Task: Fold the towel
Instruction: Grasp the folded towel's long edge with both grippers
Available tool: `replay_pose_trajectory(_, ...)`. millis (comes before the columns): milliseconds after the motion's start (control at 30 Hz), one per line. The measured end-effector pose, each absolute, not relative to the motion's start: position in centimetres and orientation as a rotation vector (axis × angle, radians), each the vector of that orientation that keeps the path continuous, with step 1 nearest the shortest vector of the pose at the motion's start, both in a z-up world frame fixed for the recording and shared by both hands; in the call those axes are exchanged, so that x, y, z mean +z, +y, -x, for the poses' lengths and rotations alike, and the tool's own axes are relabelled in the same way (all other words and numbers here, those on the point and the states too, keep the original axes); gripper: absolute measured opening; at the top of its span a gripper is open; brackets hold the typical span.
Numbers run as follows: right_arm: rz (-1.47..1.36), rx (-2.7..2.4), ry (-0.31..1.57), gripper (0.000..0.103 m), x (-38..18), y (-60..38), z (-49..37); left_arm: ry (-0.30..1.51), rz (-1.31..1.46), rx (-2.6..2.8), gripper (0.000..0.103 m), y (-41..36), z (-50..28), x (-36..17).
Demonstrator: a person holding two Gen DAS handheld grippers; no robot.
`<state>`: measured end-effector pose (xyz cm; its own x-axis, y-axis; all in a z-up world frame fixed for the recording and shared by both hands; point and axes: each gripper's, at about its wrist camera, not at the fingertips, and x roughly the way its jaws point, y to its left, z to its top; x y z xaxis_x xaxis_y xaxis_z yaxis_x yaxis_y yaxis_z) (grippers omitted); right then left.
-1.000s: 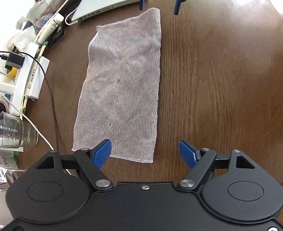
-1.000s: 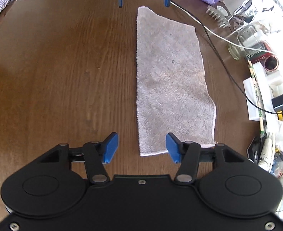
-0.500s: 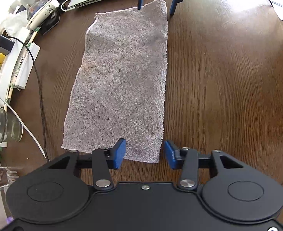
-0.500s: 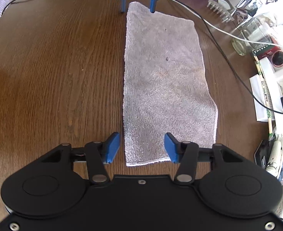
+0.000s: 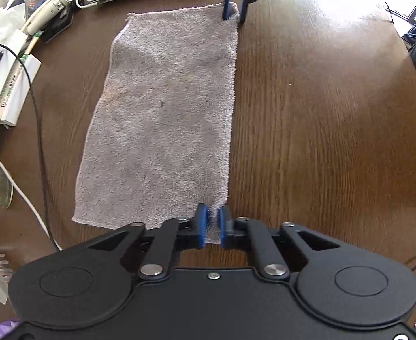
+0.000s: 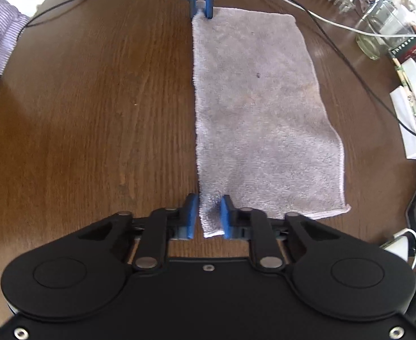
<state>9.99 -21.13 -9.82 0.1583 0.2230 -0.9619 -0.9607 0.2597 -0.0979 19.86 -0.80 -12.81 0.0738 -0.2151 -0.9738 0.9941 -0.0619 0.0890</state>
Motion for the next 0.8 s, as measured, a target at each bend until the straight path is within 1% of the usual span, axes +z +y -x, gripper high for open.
replay_pose_trajectory(133,0.869,1.031,1.054,0.002,-9.8,-21.6,-10.3,0.969,-1.124,-1.292,0.004,-0.7,-19.9,-12.8)
replay_pose_trajectory(467,0.848,1.023,1.036,0.001,-9.5,-22.1,-9.4,0.935,-1.099,-1.274,0.004,-0.4,-19.4,-12.0)
replay_pose_trajectory(700,0.842,1.033,1.022,0.001,-9.1,-22.2,-8.2,0.928,-1.080,-1.286,0.004,0.9,-17.4,-11.9)
replay_pose_trajectory(800,0.848,1.035,1.017,0.001,-9.2,-22.0,-7.4,0.872,-1.122,-1.250,0.004,1.0,-16.7,-12.4)
